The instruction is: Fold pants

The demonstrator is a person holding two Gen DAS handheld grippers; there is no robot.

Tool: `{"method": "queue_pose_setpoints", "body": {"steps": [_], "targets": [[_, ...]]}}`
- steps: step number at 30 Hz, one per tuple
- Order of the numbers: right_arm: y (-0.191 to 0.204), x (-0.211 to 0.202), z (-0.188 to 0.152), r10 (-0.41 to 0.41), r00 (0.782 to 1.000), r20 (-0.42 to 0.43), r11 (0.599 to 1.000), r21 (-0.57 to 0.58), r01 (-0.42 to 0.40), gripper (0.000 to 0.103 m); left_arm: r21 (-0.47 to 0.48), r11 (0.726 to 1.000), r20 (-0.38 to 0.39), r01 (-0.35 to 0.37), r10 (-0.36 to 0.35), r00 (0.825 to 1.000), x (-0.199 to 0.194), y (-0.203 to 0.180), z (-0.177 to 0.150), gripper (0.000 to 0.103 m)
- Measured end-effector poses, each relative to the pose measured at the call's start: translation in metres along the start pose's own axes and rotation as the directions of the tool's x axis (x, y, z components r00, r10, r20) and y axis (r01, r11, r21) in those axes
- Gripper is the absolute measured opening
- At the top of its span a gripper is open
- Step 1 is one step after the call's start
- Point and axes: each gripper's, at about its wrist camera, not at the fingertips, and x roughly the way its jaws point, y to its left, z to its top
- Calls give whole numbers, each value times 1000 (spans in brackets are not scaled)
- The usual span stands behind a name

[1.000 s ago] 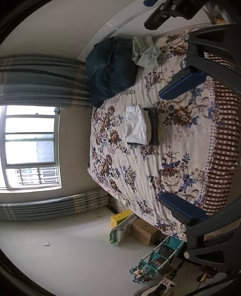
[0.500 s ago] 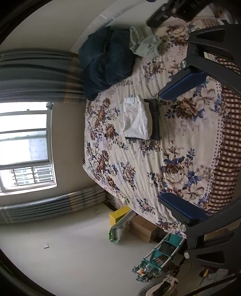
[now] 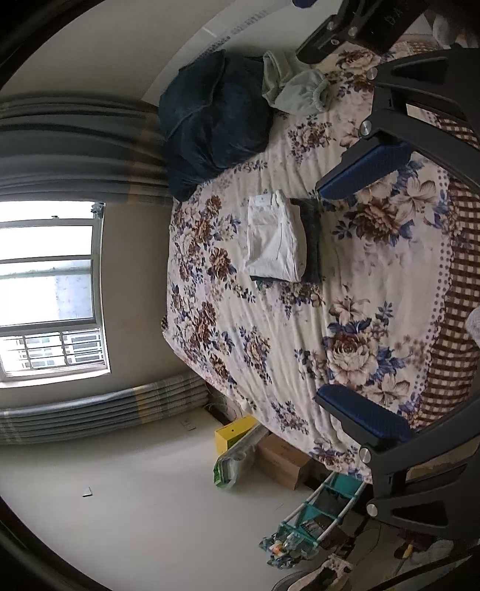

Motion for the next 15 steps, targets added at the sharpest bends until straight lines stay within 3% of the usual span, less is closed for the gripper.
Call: {"method": "queue_pose_setpoints", "body": {"steps": [15], "targets": [[-7,-2,-5,2,1000,5,1000,9,-2,101,1,1000,14,-15,15,1000,-3,-2,4,103]]}}
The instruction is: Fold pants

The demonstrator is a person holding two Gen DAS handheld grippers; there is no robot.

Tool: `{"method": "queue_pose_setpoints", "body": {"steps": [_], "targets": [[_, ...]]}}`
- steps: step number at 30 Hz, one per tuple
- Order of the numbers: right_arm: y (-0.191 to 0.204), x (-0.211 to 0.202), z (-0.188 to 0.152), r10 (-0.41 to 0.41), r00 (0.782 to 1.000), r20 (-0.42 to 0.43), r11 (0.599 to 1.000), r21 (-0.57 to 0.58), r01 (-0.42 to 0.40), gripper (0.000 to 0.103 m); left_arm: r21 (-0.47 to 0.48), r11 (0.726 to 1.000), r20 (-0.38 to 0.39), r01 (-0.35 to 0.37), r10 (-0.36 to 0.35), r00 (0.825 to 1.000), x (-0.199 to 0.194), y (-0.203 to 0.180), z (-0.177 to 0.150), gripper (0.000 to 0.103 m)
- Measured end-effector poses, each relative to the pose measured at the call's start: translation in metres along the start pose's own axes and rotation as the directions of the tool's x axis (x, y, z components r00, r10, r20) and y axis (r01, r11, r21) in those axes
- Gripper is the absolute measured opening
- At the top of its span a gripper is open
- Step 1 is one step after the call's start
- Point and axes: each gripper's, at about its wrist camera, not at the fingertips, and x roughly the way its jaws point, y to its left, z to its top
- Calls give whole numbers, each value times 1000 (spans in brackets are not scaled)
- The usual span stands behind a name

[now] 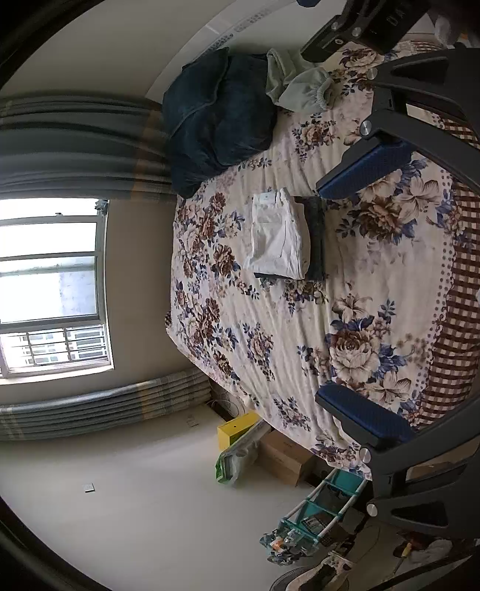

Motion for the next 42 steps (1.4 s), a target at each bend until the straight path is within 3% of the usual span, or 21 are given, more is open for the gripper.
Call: {"method": "queue_pose_setpoints", "body": {"steps": [42], "targets": [[3,-10,14,46,999,12,999,4,-46,102,-7,1000,27,-13,13,1000,-14,1,0,103]]}}
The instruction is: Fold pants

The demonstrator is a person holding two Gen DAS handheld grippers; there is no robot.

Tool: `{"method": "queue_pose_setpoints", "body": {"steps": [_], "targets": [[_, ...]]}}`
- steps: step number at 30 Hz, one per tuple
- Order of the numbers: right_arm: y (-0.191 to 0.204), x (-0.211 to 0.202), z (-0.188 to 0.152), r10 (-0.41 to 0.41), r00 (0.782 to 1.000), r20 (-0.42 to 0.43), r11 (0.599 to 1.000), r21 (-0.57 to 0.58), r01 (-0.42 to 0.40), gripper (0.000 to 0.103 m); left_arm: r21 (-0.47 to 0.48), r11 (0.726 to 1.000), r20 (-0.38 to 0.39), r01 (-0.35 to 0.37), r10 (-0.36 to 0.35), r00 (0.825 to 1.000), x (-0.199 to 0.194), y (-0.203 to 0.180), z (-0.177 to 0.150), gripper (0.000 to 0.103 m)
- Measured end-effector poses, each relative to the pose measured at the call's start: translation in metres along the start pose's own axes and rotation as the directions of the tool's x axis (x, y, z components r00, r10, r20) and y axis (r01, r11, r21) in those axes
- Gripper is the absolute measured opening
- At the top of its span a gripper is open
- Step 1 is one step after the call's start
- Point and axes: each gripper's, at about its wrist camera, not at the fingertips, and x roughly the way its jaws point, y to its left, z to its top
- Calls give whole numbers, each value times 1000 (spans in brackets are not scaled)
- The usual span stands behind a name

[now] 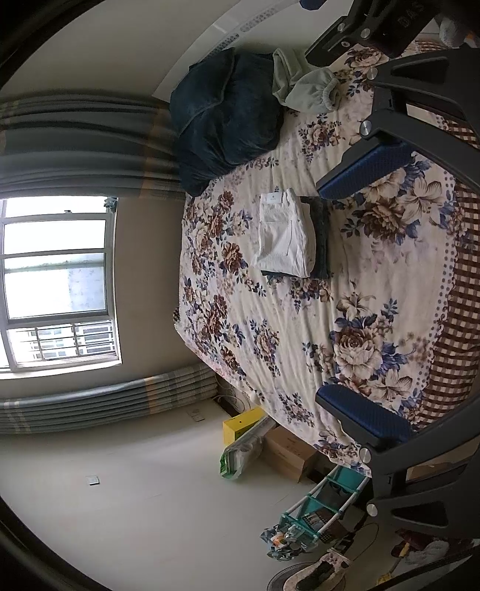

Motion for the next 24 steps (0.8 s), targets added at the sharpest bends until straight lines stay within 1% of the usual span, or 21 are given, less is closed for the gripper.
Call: {"method": "queue_pose_setpoints", "body": {"steps": [24], "targets": [[-2,-6,-7,-1,1000,7,1000,4,1,102,9,1000,19,-7,7,1000,-10,-7,2,103]]}}
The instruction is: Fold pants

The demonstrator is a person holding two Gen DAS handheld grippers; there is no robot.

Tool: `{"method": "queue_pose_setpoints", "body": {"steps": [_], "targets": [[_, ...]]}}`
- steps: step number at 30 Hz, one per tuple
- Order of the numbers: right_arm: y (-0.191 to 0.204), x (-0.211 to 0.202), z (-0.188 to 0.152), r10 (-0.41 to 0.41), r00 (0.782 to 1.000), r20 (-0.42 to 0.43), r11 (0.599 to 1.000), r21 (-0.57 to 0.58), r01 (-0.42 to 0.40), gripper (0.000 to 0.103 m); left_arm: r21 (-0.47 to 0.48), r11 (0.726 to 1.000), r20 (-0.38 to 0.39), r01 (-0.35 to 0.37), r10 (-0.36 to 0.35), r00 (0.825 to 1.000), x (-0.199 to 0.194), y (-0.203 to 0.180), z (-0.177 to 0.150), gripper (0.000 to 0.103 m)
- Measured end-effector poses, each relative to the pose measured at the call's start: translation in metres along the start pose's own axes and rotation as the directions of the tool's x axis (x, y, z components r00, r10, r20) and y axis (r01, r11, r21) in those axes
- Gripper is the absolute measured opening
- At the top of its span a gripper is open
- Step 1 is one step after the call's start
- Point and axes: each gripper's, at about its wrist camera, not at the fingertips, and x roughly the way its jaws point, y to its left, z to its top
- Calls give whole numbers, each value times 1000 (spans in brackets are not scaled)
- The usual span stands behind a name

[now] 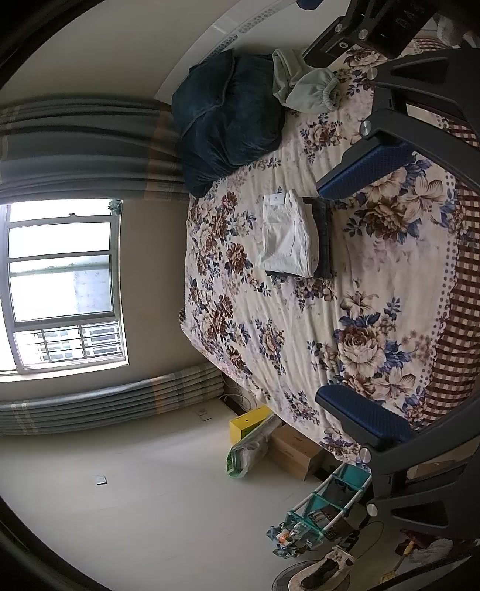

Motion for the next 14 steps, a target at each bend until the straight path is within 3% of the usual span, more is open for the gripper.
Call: {"method": "queue_pose_setpoints", "body": {"steps": [14], "targets": [[-1,-5,-1,1,1000,0,1000,7,-1,102,4,1000,17,-6,6,1000,-3,1,2,103]]}}
